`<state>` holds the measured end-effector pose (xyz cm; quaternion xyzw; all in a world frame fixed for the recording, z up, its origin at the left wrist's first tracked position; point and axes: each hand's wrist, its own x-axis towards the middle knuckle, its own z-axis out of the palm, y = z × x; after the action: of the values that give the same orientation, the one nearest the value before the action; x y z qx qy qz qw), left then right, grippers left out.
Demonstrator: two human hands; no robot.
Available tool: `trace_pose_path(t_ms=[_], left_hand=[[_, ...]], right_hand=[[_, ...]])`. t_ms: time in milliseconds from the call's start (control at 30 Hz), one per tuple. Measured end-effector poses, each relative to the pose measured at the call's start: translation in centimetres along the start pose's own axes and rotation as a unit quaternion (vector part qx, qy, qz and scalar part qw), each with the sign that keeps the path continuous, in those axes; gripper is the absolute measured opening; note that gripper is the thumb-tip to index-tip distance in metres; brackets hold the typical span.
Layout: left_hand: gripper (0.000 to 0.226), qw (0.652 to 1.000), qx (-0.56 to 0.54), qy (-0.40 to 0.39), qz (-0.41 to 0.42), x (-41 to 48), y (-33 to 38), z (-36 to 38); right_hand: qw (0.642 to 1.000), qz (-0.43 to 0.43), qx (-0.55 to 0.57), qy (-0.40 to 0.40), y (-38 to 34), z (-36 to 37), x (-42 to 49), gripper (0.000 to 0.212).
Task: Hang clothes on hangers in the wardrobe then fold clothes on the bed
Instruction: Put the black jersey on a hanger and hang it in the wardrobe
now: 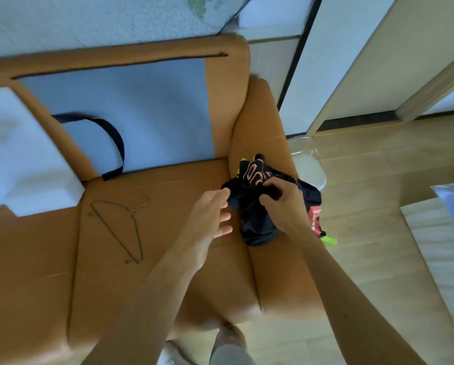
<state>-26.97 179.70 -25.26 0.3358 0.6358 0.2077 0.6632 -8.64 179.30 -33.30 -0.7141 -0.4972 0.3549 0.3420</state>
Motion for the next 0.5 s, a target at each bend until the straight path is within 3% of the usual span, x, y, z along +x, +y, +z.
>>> trace_pose_path(t_ms=[100, 167, 267, 367, 433, 500], left_hand=[[0.053, 0.989, -0.122, -0.057, -0.065, -1.9, 1.5, -1.6], [0.052, 0.976, -0.18, -0.104, -0.062, -3.6, 2.4, -3.1], [0.038, 0.973, -0.197, -0.116, 0.015, -6.3, 2.8, -5.8], [0.03, 0.982, -0.103, -0.091, 0.126, -9.6, 2.9, -9.2], [0.034, 0.98, -0.035, -0.072, 0.184, -12.7, 3.4, -11.2], [0.043, 0.971, 0.019, -0.03, 0.238, -15.8, 4.4, -13.4]], right_hand=[[0.987, -0.13, 0.067, -0.069, -8.1, 0.0, -5.6, 0.017], [0.969, -0.211, 0.048, -0.121, -11.9, 0.9, -8.9, 0.02], [0.945, -0.259, 0.021, -0.196, -15.5, 1.2, -12.0, 0.021], [0.921, -0.235, 0.097, -0.295, -19.3, -0.9, -14.3, 0.032], [0.916, -0.252, 0.172, -0.259, -21.5, -2.3, -15.1, 0.032], [0.93, -0.266, 0.214, -0.135, -22.9, -3.0, -14.6, 0.028]])
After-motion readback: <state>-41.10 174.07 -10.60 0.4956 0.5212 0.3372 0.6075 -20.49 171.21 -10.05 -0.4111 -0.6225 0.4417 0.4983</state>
